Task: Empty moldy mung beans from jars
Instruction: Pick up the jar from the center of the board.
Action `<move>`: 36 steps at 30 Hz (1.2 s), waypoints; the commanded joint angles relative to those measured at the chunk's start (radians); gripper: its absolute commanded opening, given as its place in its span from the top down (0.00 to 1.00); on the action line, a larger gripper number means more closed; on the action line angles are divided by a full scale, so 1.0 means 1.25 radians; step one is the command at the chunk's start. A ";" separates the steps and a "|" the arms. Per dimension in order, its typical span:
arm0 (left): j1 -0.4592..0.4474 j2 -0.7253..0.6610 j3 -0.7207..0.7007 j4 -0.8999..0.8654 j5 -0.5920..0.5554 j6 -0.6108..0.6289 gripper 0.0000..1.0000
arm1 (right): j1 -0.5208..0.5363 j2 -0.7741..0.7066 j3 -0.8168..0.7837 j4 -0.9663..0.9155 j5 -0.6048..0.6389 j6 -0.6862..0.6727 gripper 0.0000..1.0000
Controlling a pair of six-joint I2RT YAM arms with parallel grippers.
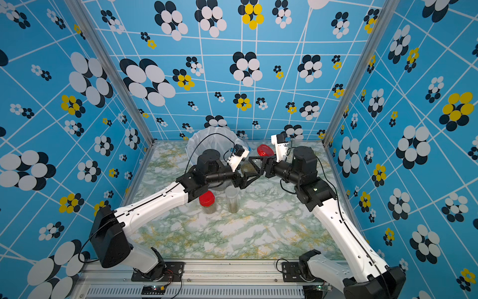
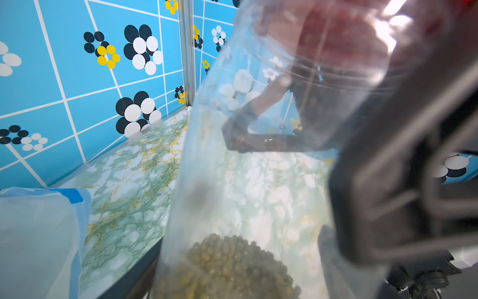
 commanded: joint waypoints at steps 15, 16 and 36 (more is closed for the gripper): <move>0.020 0.008 -0.009 0.101 0.011 -0.044 0.38 | 0.006 0.021 0.016 0.077 -0.048 0.055 0.35; 0.020 0.008 -0.010 0.103 0.013 -0.046 0.40 | 0.006 0.023 0.015 0.080 -0.050 0.056 0.35; 0.038 -0.003 -0.011 0.088 0.003 -0.073 0.53 | 0.007 0.001 -0.010 0.079 -0.021 0.029 0.13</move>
